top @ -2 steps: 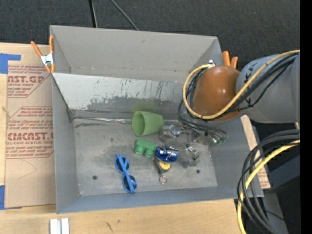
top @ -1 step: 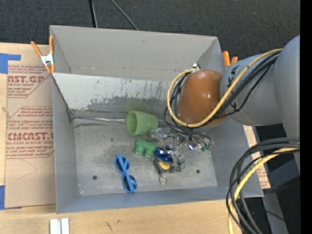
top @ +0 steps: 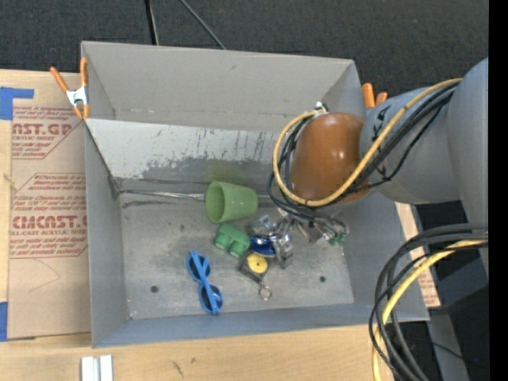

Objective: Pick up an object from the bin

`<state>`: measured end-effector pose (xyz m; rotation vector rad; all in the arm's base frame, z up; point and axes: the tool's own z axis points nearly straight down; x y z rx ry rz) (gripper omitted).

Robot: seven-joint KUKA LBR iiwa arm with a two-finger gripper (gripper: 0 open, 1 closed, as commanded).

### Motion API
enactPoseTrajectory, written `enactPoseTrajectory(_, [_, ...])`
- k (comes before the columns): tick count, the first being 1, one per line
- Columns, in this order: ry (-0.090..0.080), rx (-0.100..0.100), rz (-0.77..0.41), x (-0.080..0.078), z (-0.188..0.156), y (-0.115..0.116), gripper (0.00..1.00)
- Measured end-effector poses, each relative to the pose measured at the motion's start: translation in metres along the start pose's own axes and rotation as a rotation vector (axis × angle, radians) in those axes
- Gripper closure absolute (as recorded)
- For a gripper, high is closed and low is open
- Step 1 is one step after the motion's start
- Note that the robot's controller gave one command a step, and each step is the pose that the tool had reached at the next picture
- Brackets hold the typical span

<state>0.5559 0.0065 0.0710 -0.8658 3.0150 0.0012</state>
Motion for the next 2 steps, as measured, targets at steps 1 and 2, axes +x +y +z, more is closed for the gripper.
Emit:
enactPoseTrajectory(1, [-0.005,0.004,0.011,-0.011,-0.107,0.008,1.00])
enactPoseTrajectory(2, [-0.003,0.003,0.020,-0.007,-0.155,0.012,1.00])
